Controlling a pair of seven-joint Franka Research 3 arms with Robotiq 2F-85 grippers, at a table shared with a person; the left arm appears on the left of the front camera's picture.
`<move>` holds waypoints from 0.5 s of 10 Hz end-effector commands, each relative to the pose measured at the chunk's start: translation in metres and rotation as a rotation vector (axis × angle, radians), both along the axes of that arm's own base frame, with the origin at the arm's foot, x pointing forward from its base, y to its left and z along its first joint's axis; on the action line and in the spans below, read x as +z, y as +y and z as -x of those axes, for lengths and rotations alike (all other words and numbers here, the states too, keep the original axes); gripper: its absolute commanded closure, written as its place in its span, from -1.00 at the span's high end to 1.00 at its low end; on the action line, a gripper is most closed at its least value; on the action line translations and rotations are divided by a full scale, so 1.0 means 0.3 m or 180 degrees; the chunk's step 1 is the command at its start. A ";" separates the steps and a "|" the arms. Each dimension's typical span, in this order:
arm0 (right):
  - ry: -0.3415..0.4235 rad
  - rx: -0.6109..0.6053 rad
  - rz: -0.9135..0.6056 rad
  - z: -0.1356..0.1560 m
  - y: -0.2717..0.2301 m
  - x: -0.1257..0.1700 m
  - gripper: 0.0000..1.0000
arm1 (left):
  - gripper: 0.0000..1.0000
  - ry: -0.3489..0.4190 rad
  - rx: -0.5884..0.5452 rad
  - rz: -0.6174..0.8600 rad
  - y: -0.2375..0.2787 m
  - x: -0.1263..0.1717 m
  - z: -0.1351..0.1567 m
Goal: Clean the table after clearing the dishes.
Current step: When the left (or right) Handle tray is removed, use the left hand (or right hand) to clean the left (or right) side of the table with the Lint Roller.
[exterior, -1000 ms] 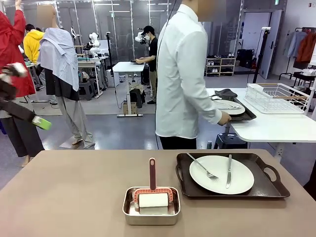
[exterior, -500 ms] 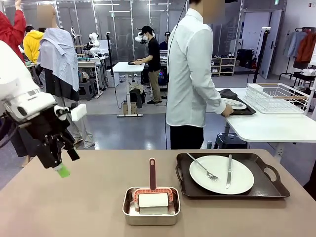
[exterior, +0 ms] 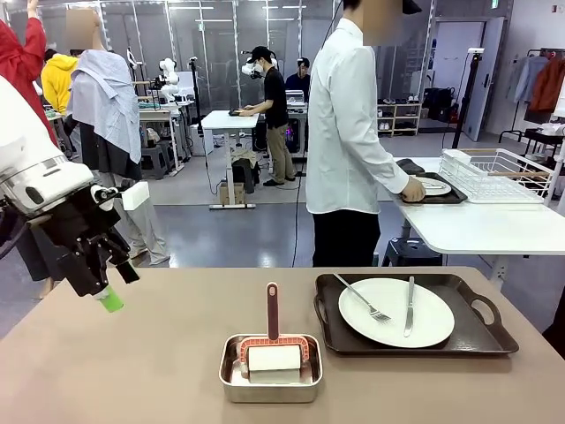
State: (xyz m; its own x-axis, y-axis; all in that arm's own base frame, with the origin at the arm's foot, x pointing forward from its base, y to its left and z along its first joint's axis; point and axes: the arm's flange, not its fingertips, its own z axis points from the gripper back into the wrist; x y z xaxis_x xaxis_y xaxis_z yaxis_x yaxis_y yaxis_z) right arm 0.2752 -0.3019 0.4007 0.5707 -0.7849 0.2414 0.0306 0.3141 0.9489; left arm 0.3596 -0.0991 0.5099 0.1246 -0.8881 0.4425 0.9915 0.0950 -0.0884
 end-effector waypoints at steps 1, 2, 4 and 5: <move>-0.0033 -0.0012 -0.0043 0.005 0.001 0.009 1.00 | 1.00 0.0020 0.0026 -0.0011 -0.013 0.011 0.000; -0.0033 -0.0012 -0.0043 0.005 0.001 0.009 1.00 | 1.00 0.0000 0.0000 0.0000 0.000 0.000 0.000; -0.0033 -0.0012 -0.0043 0.005 0.001 0.009 1.00 | 1.00 0.0177 -0.0402 -0.0489 -0.136 0.041 -0.125; -0.0033 -0.0012 -0.0043 0.005 0.001 0.009 1.00 | 1.00 0.0157 -0.0607 -0.0612 -0.244 0.088 -0.199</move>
State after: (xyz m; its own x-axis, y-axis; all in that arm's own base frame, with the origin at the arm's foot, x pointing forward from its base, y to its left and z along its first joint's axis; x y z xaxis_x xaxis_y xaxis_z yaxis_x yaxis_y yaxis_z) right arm 0.2755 -0.3016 0.4009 0.5717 -0.7841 0.2418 0.0302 0.3146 0.9487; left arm 0.3867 -0.1469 0.5134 0.0159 -0.9443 0.3287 0.9942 -0.0200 -0.1057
